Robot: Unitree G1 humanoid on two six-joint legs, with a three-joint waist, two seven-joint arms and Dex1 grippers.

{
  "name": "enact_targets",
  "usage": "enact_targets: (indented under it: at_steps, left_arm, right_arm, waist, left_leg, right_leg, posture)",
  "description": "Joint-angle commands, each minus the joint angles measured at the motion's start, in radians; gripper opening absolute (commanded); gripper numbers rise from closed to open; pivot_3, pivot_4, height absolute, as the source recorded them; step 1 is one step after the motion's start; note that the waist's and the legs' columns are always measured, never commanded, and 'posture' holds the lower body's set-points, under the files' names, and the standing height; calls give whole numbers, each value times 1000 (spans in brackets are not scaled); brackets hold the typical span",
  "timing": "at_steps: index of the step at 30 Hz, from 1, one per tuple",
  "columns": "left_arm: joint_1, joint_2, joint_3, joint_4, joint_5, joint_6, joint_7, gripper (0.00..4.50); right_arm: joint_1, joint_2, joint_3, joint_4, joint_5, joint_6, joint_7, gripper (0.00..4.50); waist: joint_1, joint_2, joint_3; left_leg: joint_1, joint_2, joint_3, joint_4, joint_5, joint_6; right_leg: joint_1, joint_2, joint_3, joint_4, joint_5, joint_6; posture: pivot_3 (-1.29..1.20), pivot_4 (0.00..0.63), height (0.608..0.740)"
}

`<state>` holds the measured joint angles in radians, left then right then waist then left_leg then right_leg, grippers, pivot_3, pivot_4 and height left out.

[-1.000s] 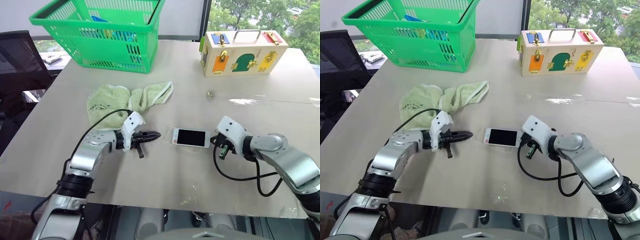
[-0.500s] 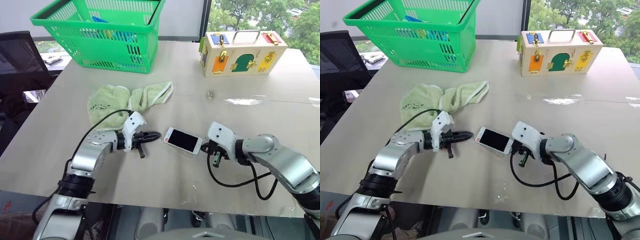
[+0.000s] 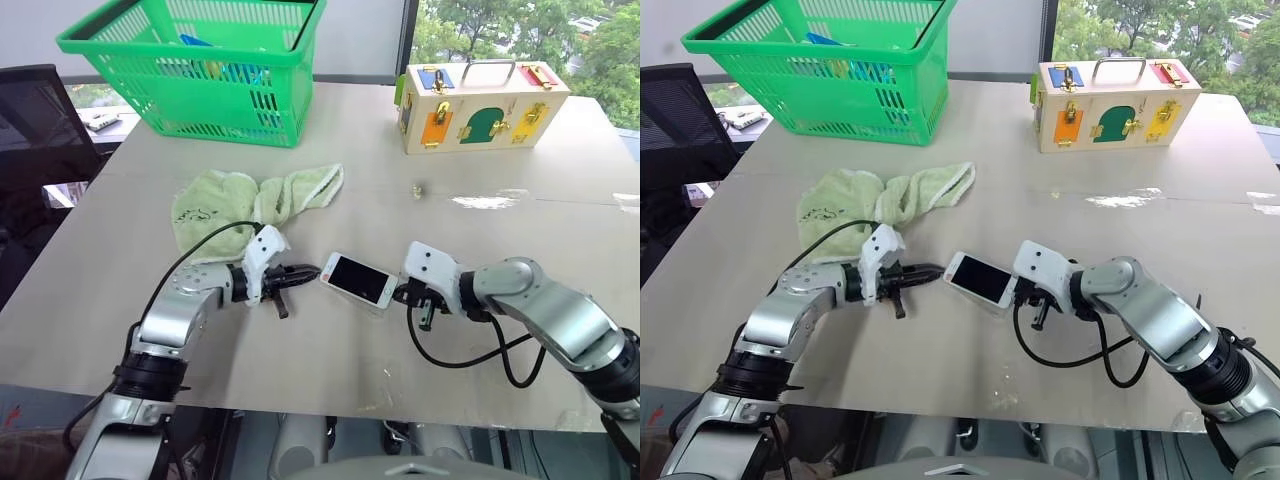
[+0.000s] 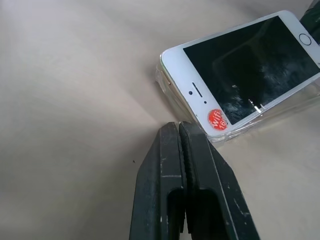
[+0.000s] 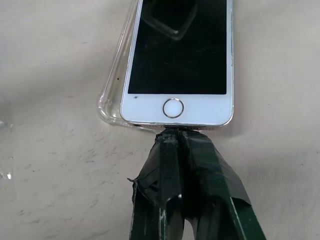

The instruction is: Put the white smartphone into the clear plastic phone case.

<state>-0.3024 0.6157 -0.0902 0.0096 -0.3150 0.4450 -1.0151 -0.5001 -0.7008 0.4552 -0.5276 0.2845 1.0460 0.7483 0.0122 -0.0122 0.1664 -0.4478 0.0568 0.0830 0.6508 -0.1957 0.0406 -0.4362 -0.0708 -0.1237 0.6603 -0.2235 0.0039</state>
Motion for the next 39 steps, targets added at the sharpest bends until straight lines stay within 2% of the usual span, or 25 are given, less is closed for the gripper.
enact_targets:
  at_steps: [1,9,19,22,25,31,35,39]
  left_arm:
    - [23,-32,-46,-71,-22,30,-10,54]
    - [44,-31,-6,-93,-30,60,10,54]
    - [51,-9,34,-95,-59,62,4,54]
    - [54,-6,59,-112,-94,63,-10,54]
    - [70,11,110,-142,-155,68,-47,54]
    - [123,83,173,-170,-207,63,-107,54]
    - [156,110,192,-159,-200,39,-110,54]
    - [178,104,199,-161,-198,22,-92,54]
  right_arm:
    - [-18,8,-20,17,-4,-66,19,0]
    - [60,-112,-134,-39,69,-58,110,0]
    - [169,-109,-305,-112,207,-25,111,0]
    - [160,-82,-249,-134,245,-38,136,0]
    - [131,-39,-139,-87,199,-90,138,0]
    - [103,6,-21,28,111,-199,146,0]
    - [98,19,16,100,40,-260,135,0]
    - [89,-9,-19,140,0,-288,132,0]
  waist:
    - [0,0,0]
    - [10,0,0]
    - [3,0,0]
    - [1,0,0]
    - [0,-1,1]
    - [2,-1,1]
    - [3,0,1]
    - [3,0,1]
  left_leg:
    - [0,0,0,0,0,0]
    - [0,0,-1,2,0,0]
    - [0,0,-3,2,0,0]
    - [0,0,-4,2,0,0]
    - [0,1,-4,2,0,0]
    - [0,0,-4,2,0,0]
    - [0,0,-4,2,0,0]
    - [0,0,-4,2,0,0]
  right_leg:
    - [0,0,0,0,0,0]
    - [2,-1,0,0,0,0]
    - [2,-1,0,0,0,0]
    - [2,0,0,0,0,0]
    - [2,0,0,0,0,0]
    - [2,0,0,0,0,0]
    - [2,0,0,0,0,-1]
    - [2,0,-1,0,0,-1]
  posture:
    - [0,150,740]
    - [0,150,740]
    - [0,150,740]
    - [0,150,740]
    - [0,150,740]
    - [0,150,740]
    - [0,150,740]
    - [0,150,740]
